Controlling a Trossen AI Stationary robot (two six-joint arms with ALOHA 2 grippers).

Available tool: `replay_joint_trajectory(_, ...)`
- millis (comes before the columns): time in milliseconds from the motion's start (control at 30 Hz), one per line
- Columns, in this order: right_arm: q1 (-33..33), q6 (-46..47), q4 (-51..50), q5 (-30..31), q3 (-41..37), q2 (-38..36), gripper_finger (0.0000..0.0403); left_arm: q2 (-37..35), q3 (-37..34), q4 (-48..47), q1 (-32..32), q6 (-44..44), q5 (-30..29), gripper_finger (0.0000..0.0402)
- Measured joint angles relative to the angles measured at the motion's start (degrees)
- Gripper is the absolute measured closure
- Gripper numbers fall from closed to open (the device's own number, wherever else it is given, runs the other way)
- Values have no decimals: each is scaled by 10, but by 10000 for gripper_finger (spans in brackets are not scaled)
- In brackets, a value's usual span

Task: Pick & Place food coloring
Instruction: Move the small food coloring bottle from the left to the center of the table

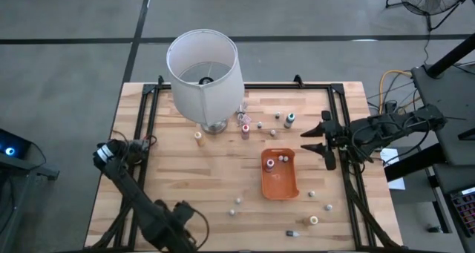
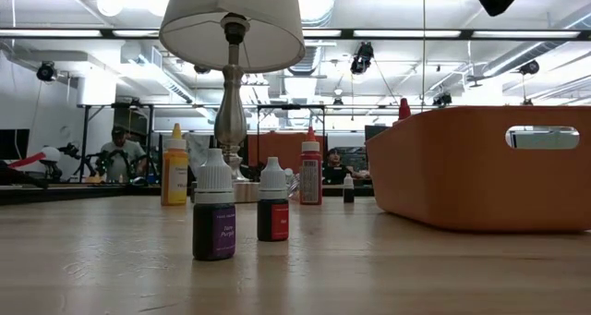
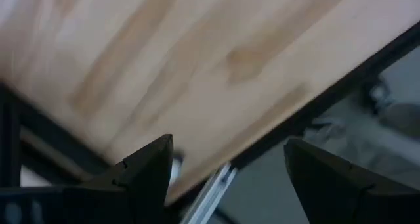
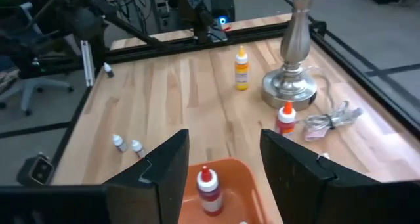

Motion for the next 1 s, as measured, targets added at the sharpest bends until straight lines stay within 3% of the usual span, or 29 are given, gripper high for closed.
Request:
replay_joint_trajectory(233,0,-11,2,1,0,0,228,0,-55,37,-34,-17,90,140)
replay_joint_trajectory(767,0,-10,2,0,0,1,232,0,-183,162,-79,-28,184,140)
replay_joint_trajectory(1000,0,-9,2,-1,0,1,232,0,-218,190,-88,-29,188,140)
